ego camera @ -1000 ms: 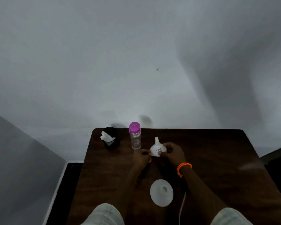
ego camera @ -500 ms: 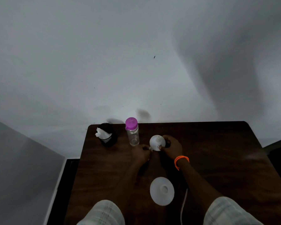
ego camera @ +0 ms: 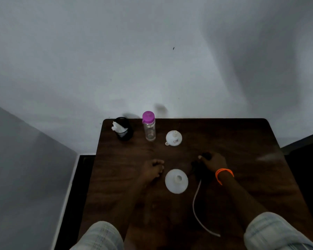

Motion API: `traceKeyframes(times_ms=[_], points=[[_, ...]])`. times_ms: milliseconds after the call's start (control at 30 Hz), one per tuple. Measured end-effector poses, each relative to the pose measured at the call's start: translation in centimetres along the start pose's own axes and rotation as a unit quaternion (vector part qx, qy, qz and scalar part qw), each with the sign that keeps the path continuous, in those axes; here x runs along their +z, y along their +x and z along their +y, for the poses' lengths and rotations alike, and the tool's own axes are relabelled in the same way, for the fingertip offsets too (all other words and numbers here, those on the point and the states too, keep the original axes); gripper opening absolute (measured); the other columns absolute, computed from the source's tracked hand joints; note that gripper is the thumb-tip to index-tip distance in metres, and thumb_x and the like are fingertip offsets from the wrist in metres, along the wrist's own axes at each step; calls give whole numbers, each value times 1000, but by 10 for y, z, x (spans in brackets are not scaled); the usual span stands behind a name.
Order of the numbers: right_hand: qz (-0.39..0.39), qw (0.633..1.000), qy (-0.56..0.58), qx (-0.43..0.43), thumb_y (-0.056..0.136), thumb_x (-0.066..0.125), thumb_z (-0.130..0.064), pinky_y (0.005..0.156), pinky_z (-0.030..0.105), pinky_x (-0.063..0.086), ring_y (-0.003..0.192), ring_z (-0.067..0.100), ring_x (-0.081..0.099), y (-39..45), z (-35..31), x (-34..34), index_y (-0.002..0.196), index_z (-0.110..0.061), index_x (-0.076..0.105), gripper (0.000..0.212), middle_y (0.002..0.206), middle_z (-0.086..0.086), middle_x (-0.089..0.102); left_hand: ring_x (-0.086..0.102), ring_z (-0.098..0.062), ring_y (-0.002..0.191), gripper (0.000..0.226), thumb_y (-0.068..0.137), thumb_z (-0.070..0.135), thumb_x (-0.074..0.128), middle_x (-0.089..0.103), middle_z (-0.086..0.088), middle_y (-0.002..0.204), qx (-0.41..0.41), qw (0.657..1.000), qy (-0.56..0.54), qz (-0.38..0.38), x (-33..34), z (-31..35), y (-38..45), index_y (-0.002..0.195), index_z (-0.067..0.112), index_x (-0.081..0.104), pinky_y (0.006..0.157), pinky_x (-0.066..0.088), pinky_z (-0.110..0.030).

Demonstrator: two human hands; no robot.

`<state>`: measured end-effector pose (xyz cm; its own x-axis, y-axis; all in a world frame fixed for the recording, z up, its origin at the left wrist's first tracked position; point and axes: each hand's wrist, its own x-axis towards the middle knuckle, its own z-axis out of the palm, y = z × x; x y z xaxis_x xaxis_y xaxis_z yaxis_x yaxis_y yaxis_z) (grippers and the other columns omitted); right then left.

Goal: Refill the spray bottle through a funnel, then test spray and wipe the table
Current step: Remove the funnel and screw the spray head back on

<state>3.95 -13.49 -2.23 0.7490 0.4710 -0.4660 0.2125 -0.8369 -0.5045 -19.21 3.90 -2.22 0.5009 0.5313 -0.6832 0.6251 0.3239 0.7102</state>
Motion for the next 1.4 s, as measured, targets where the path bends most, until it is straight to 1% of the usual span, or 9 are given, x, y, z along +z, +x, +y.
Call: traceKeyframes(times_ms=[167, 300, 400, 500, 633, 833, 1033, 1300, 1400], points=[[-23, 999, -29, 36, 65, 81, -62, 64, 28, 47, 82, 17, 61, -20, 4, 7, 100, -18, 65, 59, 96, 0, 64, 58, -13, 107, 68, 80, -8, 70, 53, -6, 132, 67, 991, 49, -101, 5, -24, -20, 139, 17, 49, 72, 54, -18], [-52, 995, -81, 35, 67, 87, -45, 70, 29, 47, 82, 18, 57, -31, 5, 16, 95, -16, 64, 46, 96, 4, 65, 39, -12, 137, 102, 67, 24, 86, 37, 2, 152, 182, 965, 160, -103, 25, -42, -32, 153, 15, 32, 110, 35, -21], [-46, 994, -78, 57, 60, 84, -56, 74, 33, 54, 85, 21, 62, -26, 17, 28, 97, -18, 67, 55, 100, 6, 68, 30, -8, 141, 119, 57, 36, 91, 29, 4, 155, 207, 958, 194, -44, 44, -47, -42, 155, 12, 27, 113, 20, -12], [-7, 995, -15, 93, 49, 78, -73, 81, 37, 57, 90, 26, 66, -35, 18, 34, 106, -18, 65, 80, 105, 7, 68, 23, -5, 142, 130, 55, 54, 90, 23, 7, 159, 221, 949, 224, -8, 55, -46, -50, 157, 17, 19, 119, 17, -24], [16, 985, 78, 155, 52, 91, -51, 90, 50, 56, 113, 39, 61, -46, 16, 41, 132, -9, 50, 99, 126, 16, 62, 26, -12, 144, 122, 61, 47, 92, 26, -3, 161, 233, 948, 213, 29, 62, -45, -54, 155, 10, 25, 122, 19, -30], [16, 961, 175, 215, 62, 91, -19, 69, 47, 63, 79, 31, 69, -55, 15, 36, 88, -10, 63, 40, 96, 15, 68, 40, -9, 133, 109, 57, 32, 96, 45, -2, 148, 235, 950, 199, 59, 59, -36, -60, 148, 11, 40, 103, 19, 0], [-14, 880, 411, 237, 79, 71, 8, 56, 43, 56, 78, 30, 62, -60, 18, 4, 78, -7, 56, 21, 98, 22, 63, 57, -12, 109, 90, 46, 34, 97, 53, 11, 118, 225, 955, 156, 110, 54, -35, -80, 124, 20, 54, 97, 50, -45], [-61, 720, 676, 145, 95, 52, 3, 56, 38, 63, 82, 26, 63, -74, -10, -81, 81, -3, 59, 17, 75, 16, 67, 47, -30, 126, 99, 52, 34, 96, 43, -12, 137, 141, 962, 191, 133, 26, -19, -111, 134, 13, 44, 104, 44, -40], [-63, 655, 746, 101, 93, 57, 3, 68, 46, 63, 85, 29, 66, -81, -35, -109, 79, -4, 58, 16, 68, 14, 69, 50, -20, 118, 96, 48, 33, 96, 43, -2, 130, 140, 959, 183, 163, 18, -13, -124, 130, 18, 47, 98, 47, -37]])
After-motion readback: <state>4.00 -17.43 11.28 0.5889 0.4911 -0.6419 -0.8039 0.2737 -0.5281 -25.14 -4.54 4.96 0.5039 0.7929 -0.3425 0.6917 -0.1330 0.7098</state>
